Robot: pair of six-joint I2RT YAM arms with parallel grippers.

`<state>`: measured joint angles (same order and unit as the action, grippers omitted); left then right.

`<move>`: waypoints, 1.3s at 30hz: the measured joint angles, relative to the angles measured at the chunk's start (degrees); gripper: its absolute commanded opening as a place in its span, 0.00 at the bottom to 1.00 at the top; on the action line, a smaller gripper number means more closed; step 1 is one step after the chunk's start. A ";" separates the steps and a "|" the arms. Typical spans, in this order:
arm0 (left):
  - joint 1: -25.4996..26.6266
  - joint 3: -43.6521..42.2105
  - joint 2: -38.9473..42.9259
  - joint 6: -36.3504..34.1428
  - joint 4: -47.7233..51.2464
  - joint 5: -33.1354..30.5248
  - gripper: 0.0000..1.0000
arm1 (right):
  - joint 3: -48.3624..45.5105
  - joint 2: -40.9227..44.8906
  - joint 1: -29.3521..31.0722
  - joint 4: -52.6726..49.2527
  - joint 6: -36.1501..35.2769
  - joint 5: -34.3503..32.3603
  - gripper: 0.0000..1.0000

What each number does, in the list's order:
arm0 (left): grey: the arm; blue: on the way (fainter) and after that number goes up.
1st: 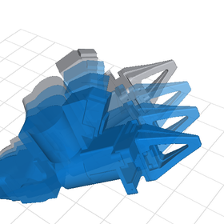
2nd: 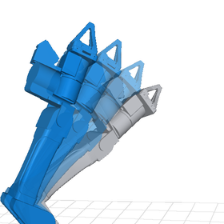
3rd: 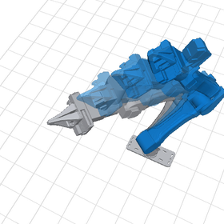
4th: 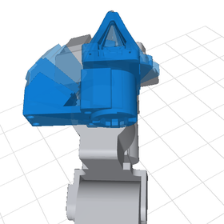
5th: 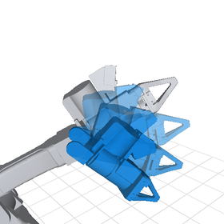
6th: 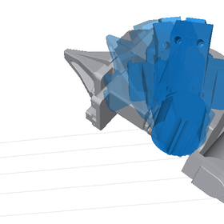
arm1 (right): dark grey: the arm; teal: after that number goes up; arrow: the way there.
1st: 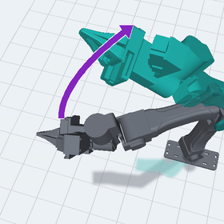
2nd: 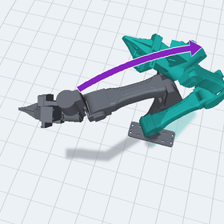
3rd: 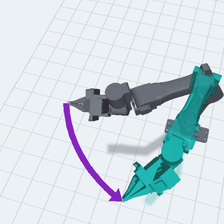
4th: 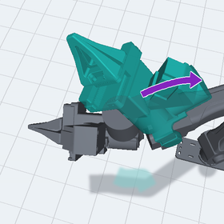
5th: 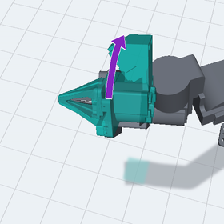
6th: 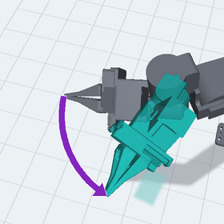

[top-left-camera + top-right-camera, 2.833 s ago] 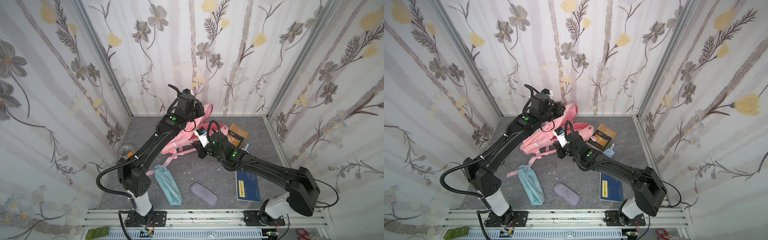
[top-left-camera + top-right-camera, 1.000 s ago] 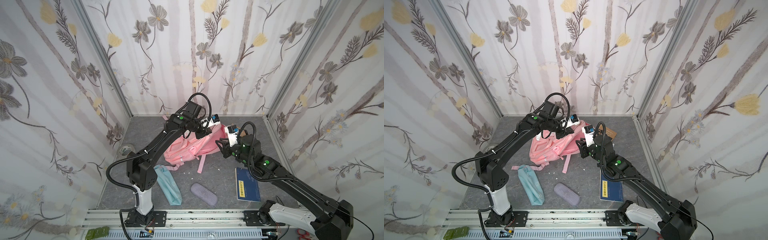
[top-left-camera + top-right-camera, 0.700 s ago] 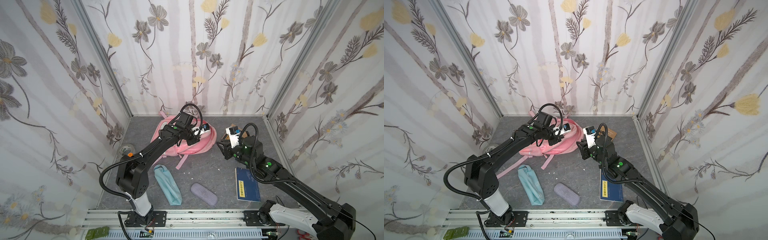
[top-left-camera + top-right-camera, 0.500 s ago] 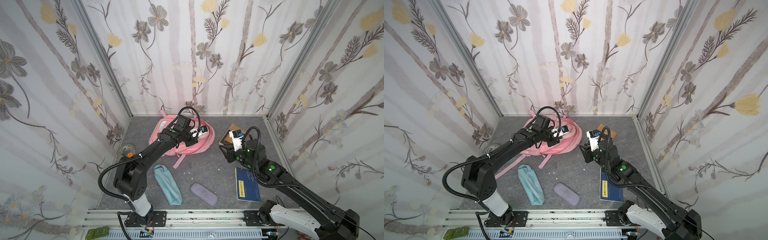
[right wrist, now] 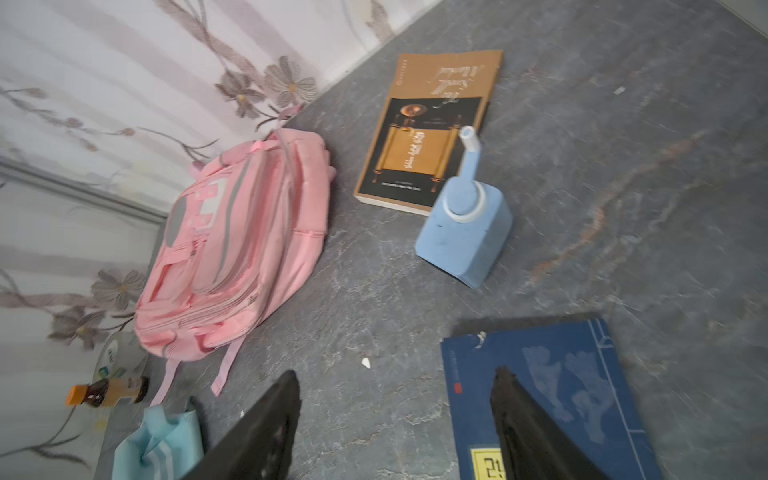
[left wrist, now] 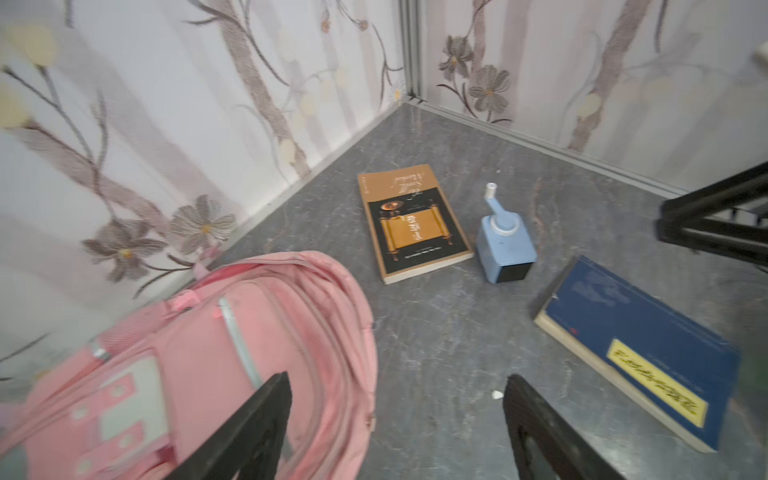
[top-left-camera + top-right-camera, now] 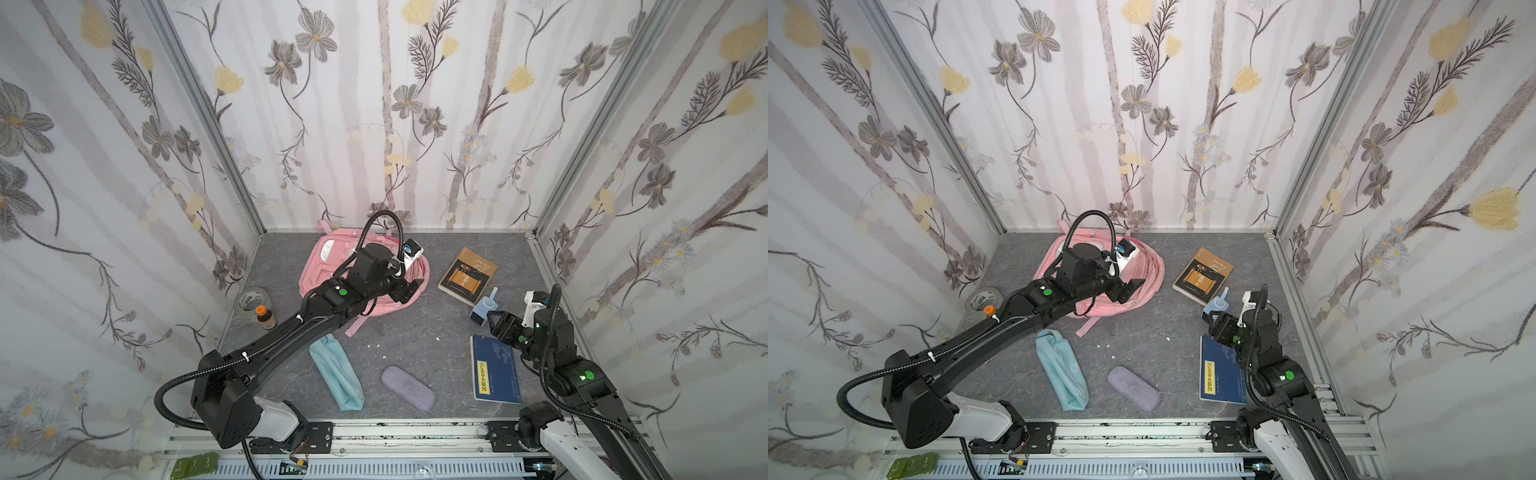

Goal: Pack the student bag

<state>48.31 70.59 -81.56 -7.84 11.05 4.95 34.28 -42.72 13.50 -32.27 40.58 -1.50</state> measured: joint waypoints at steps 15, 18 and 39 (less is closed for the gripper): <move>14.12 22.38 -27.78 27.80 9.20 0.98 0.73 | -7.89 -7.17 -16.41 -1.57 -0.50 3.61 0.79; 14.75 27.45 -32.39 31.21 14.12 2.45 0.73 | -8.00 -8.90 -16.81 -0.48 0.42 3.02 0.79; 14.45 25.62 -40.09 49.68 16.90 12.55 0.70 | -22.62 -14.12 -18.69 21.64 4.79 19.89 0.66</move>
<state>62.76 96.20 -121.64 41.85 27.94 17.50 11.66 -56.84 -5.19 -10.63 45.36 18.39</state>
